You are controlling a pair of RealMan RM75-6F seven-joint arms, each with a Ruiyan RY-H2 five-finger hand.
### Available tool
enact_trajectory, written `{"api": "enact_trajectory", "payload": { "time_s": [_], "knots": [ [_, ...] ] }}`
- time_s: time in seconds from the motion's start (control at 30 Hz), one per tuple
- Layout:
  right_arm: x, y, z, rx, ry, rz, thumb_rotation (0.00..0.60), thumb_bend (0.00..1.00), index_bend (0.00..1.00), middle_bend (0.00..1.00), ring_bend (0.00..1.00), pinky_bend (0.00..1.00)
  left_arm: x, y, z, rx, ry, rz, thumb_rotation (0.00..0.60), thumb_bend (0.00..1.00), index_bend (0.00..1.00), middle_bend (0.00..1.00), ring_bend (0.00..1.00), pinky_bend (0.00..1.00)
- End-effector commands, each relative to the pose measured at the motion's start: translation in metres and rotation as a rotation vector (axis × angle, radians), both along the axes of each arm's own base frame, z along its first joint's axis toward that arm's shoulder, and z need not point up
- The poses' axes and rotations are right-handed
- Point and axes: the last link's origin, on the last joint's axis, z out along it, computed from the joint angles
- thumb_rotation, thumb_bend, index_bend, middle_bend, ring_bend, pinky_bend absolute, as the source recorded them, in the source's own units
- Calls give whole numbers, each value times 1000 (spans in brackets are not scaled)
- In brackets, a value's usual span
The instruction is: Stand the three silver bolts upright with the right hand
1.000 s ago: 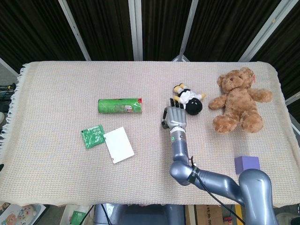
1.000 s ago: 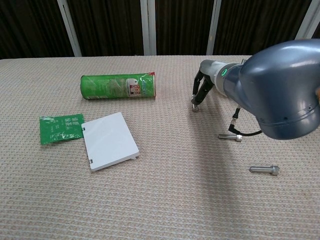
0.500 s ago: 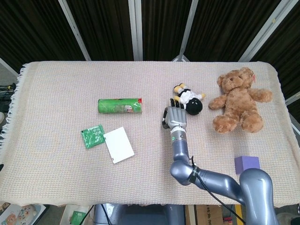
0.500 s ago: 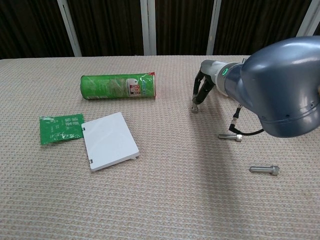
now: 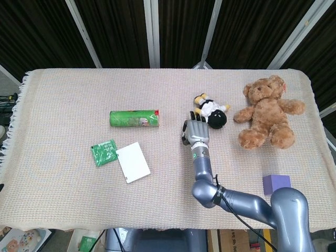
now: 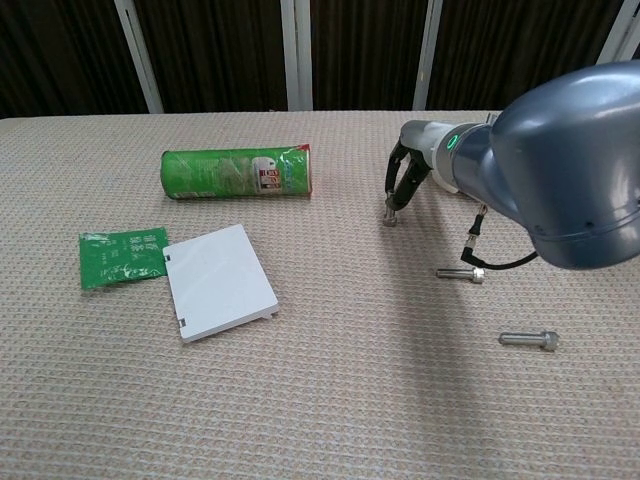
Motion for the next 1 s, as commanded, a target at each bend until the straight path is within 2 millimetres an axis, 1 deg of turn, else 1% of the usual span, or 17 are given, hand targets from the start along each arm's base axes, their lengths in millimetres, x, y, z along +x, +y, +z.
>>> {"api": "enact_trajectory", "payload": {
  "time_s": [0.03, 0.13, 0.27, 0.37, 0.5, 0.67, 0.83, 1.0],
  "knots": [
    [0, 0, 0, 3, 6, 3, 600, 368, 437, 25, 0, 81, 0, 0, 0, 0, 0, 0, 600, 123, 178, 46, 0, 167],
    [0, 1, 1, 11, 20, 6, 600, 330, 397, 16, 0, 75, 0, 0, 0, 0, 0, 1, 600, 123, 180, 46, 0, 167],
    [2, 2, 5, 9, 14, 13, 600, 325, 328, 10, 0, 69, 0, 0, 1, 4, 0, 0, 600, 123, 181, 46, 0, 167],
    [2, 3, 14, -6, -2, 26, 600, 306, 300, 6, 0, 63, -1, 1, 0, 6, -2, 0, 600, 123, 181, 46, 0, 167],
    [-1, 9, 33, -31, -16, 58, 600, 221, 298, 3, 0, 60, 0, 2, -1, 4, -4, -3, 600, 123, 181, 46, 0, 167],
    [-9, 28, 65, -57, -63, 109, 600, 211, 298, 3, 0, 56, 1, 2, -2, 6, -7, -5, 600, 123, 181, 46, 0, 167],
    [-20, 55, 92, -108, -125, 156, 600, 211, 298, 3, 0, 55, 0, 0, 0, 16, -13, 0, 600, 123, 181, 46, 0, 169],
    [-30, 75, 97, -103, -128, 173, 600, 210, 307, 4, 0, 56, 1, 1, -1, 11, -12, 1, 600, 123, 181, 46, 0, 170]
  ]
}}
